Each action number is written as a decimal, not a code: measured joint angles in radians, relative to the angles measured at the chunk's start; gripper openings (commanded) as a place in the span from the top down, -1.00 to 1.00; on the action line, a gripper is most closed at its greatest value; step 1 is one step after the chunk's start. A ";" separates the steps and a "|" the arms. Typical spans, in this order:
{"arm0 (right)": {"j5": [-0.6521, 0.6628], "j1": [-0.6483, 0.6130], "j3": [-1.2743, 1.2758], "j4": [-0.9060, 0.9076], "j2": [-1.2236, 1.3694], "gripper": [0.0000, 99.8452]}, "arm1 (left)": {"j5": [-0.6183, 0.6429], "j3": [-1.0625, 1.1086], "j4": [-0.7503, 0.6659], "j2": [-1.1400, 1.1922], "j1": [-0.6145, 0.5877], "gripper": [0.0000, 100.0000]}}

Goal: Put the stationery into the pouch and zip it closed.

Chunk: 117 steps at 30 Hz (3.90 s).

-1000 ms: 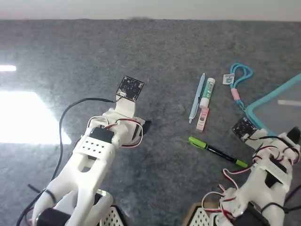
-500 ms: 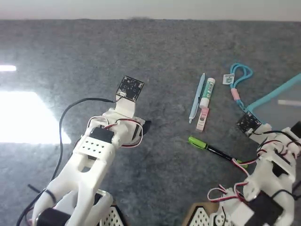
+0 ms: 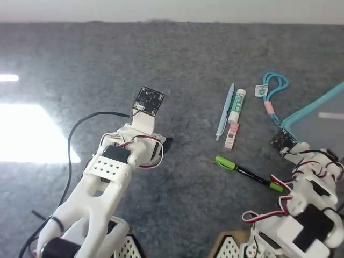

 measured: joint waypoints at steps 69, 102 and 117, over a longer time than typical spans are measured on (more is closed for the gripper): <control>-0.835 -0.417 -0.712 1.608 -0.818 0.98 | 0.338 -1.412 0.439 1.231 0.319 0.51; -0.829 -0.456 -0.721 1.659 -0.816 0.98 | 0.273 -2.532 1.099 1.697 0.181 0.98; -0.841 -0.506 -0.721 1.659 -0.816 0.98 | -0.157 -1.640 1.099 0.629 0.170 0.98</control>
